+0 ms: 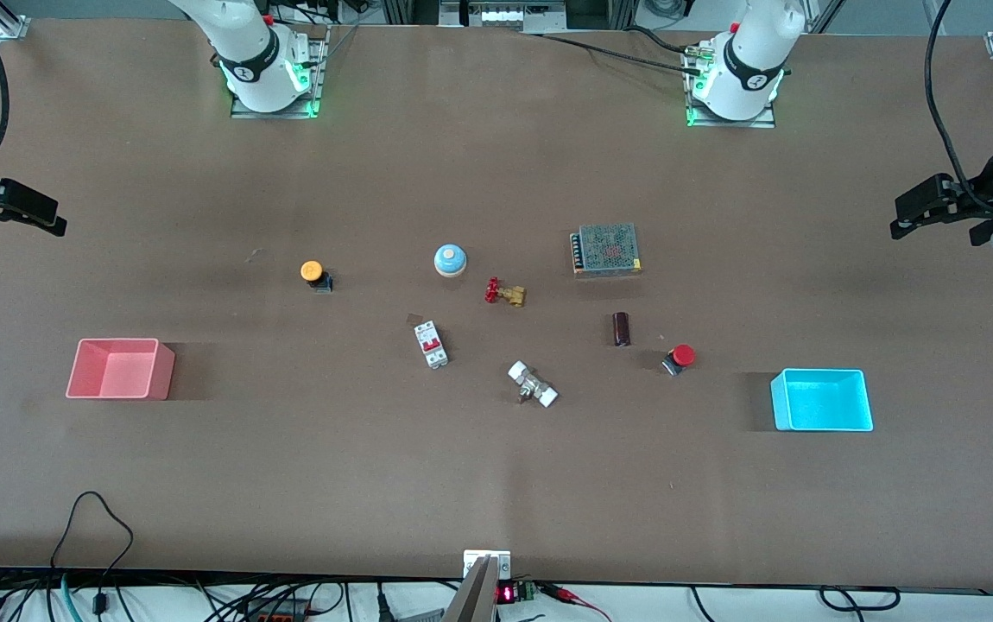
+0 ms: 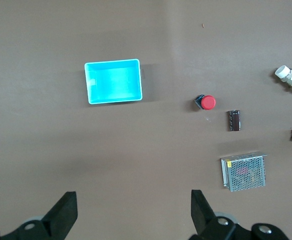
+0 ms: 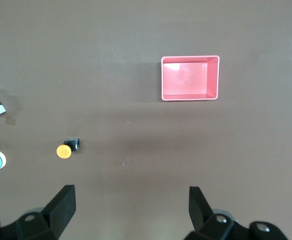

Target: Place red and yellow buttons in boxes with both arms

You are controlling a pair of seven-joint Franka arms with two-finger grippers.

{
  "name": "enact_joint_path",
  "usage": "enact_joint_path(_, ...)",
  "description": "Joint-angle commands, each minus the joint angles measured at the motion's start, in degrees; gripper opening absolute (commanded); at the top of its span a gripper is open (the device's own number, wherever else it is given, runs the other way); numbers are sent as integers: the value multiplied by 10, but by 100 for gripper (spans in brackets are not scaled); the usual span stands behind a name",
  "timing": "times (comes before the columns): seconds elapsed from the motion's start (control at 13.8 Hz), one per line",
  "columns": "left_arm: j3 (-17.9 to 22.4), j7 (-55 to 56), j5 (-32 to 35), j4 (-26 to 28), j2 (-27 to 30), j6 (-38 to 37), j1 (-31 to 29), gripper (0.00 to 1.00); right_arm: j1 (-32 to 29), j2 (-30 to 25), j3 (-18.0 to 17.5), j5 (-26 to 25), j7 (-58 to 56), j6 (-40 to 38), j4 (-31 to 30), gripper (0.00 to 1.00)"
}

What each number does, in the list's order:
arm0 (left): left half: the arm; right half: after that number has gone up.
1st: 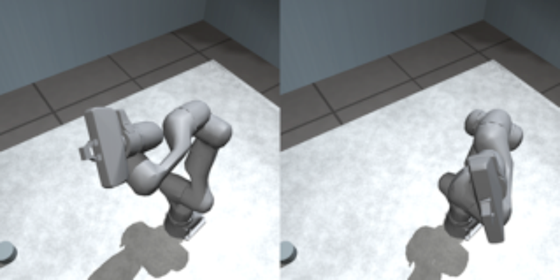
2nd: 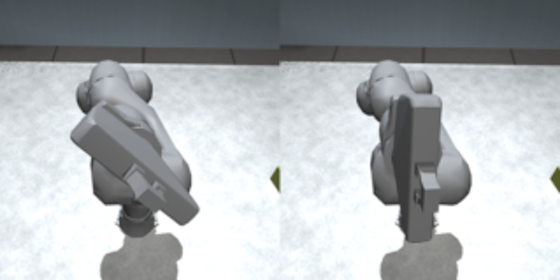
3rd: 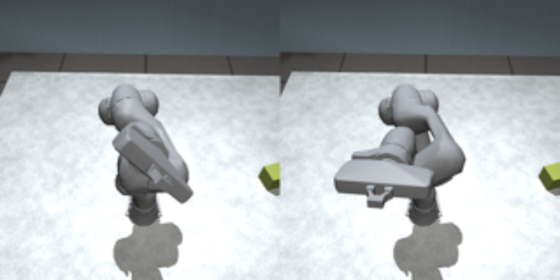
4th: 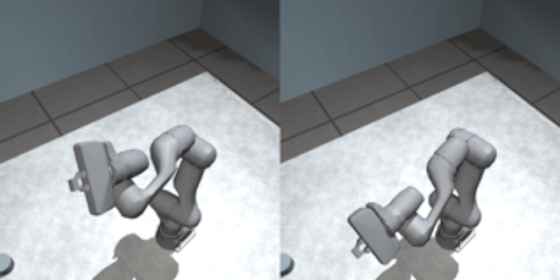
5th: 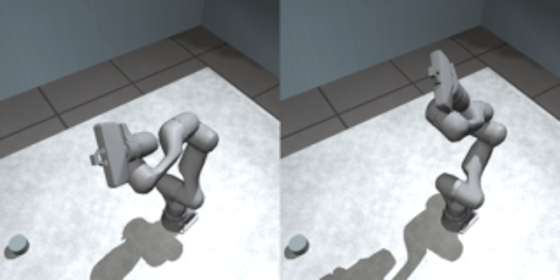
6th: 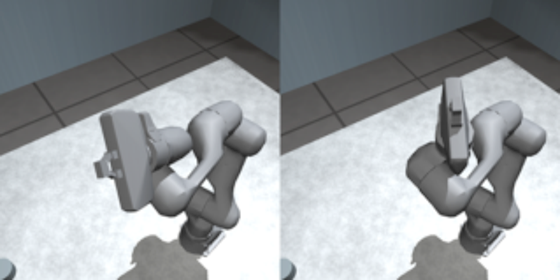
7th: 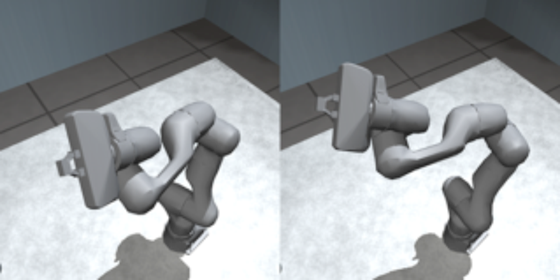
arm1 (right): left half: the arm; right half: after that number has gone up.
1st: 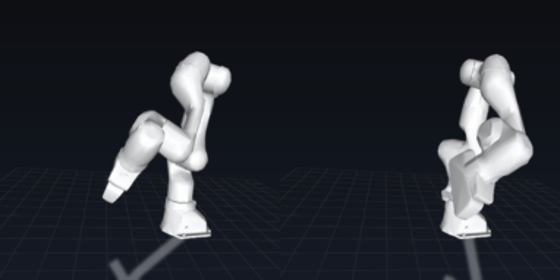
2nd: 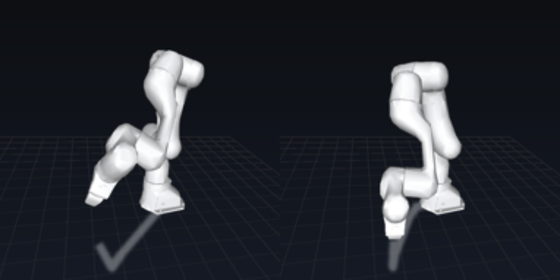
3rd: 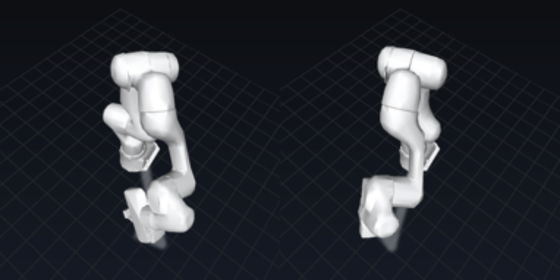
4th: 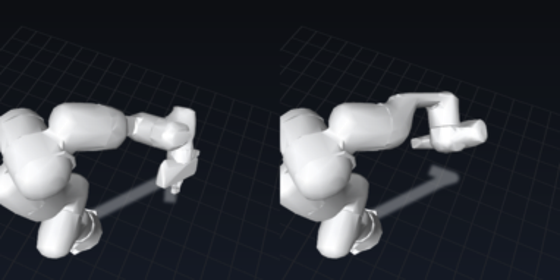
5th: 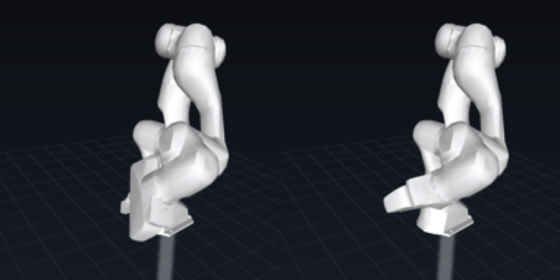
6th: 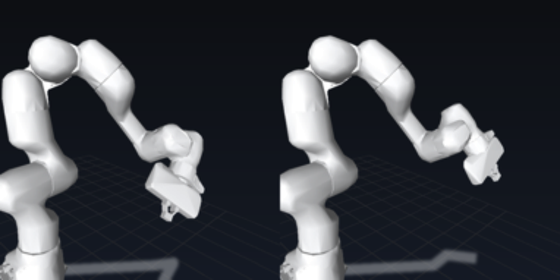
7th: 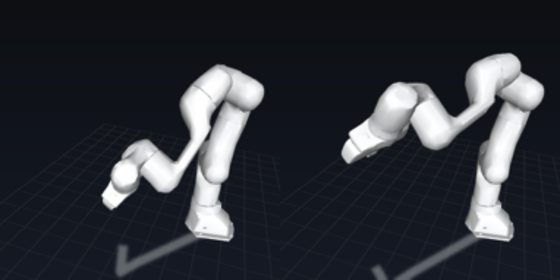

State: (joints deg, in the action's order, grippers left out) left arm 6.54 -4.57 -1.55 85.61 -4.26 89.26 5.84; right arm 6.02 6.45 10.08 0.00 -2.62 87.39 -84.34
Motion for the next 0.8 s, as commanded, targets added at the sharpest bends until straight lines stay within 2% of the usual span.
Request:
enact_joint_path(0.0, -4, 7, 14, 12, 14, -3, 1, 100, -7, -8, -9, 4, -1, 0, -7, 100)
enact_joint_path(0.51, -18, 0, 9, 17, 10, -2, 1, 100, -6, 4, -9, 20, 2, 23, -7, 100)
enact_joint_path(0.72, -29, 1, 4, 17, -28, -1, 4, 100, -7, 32, -9, 28, -2, 34, -7, 100)
